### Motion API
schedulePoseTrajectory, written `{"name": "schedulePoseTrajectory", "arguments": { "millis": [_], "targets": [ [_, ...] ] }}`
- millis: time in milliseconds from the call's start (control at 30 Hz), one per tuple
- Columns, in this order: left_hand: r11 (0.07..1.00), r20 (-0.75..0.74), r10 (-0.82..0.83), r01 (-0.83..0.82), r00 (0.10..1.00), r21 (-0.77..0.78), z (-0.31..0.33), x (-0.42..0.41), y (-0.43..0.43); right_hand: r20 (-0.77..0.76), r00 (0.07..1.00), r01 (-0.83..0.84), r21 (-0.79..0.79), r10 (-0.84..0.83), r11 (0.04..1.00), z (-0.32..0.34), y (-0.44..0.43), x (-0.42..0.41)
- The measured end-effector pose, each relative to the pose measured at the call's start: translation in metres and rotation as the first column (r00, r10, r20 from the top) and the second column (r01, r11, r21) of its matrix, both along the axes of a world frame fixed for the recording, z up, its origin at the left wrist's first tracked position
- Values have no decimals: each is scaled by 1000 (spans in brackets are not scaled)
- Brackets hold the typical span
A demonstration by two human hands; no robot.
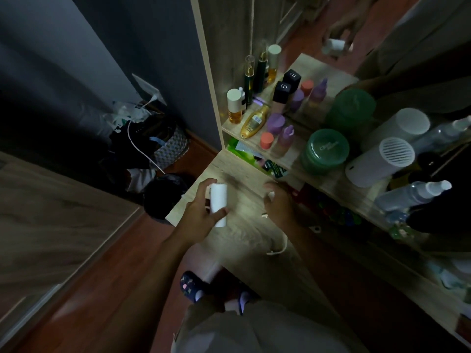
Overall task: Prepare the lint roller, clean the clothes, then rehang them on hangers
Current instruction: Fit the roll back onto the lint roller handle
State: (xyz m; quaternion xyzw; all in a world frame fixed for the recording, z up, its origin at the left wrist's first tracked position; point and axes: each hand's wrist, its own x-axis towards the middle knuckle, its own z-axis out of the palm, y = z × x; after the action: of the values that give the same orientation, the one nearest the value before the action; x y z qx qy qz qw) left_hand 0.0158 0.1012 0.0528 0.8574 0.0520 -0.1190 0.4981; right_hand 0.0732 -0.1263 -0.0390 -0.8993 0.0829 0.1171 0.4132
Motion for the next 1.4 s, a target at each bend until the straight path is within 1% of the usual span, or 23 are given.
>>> {"name": "schedulePoseTrajectory", "arguments": {
  "millis": [67, 167, 233, 333, 400, 500, 633, 667, 700, 733, 800, 833, 900, 933, 1033, 1100, 1167, 1300, 1400],
  "targets": [
    [997, -34, 53, -55, 998, -62, 2, 2, -2, -26, 1000, -20, -73, 18, 997, -11, -8, 3],
    [982, -85, 131, -141, 988, -124, 7, 5, -6, -97, 990, -120, -217, 101, 969, -27, -10, 2],
    [967, -102, 190, -204, 977, -152, 8, 7, -6, -107, 989, -132, -269, 107, 954, -31, -9, 0],
    [933, -138, 286, -309, 948, -188, 8, 9, -4, -167, 978, -178, -326, 128, 929, -29, -6, -3],
    [913, -172, 326, -357, 930, -198, 10, 11, -4, -162, 975, -199, -309, 154, 930, -29, -7, -1],
    [881, -214, 361, -407, 908, -239, 11, 13, -5, -167, 969, -211, -195, 179, 958, -25, -6, 6],
    [842, -259, 391, -457, 883, -286, 13, 14, -6, -194, 964, -217, -171, 184, 961, -30, 1, 9],
    [835, -269, 395, -466, 878, -294, 13, 15, -6, -177, 965, -226, -174, 195, 959, -28, 3, 9],
    [830, -277, 397, -471, 875, -299, 13, 15, -7, -156, 968, -218, -153, 194, 964, -25, 4, 7],
    [826, -282, 397, -474, 873, -305, 13, 16, -7, -160, 972, -190, -90, 174, 978, -20, 6, 7],
    [814, -284, 402, -482, 871, -325, 14, 17, -7, -197, 974, -99, 76, 112, 992, -9, 12, 8],
    [807, -282, 408, -487, 868, -334, 14, 18, -6, -212, 973, -48, 191, 89, 980, -1, 16, 8],
    [791, -280, 427, -505, 860, -346, 15, 19, -6, -222, 971, 16, 436, 90, 900, 13, 23, 8],
    [779, -283, 441, -519, 852, -350, 15, 20, -5, -210, 970, 8, 520, 119, 854, 22, 27, 7],
    [730, -303, 490, -575, 817, -370, 15, 22, -2, -173, 961, -47, 669, 217, 742, 42, 34, 4],
    [698, -317, 509, -599, 800, -392, 14, 24, 0, -146, 958, -73, 712, 249, 698, 53, 38, 3],
    [679, -329, 513, -609, 793, -410, 14, 26, 0, -123, 959, -86, 731, 254, 677, 59, 42, -1],
    [655, -353, 508, -618, 786, -434, 14, 27, 0, -96, 971, -85, 718, 219, 691, 63, 48, -8],
    [625, -375, 511, -634, 773, -455, 16, 29, -1, -104, 977, -56, 723, 189, 689, 68, 53, -9]
  ]
}}
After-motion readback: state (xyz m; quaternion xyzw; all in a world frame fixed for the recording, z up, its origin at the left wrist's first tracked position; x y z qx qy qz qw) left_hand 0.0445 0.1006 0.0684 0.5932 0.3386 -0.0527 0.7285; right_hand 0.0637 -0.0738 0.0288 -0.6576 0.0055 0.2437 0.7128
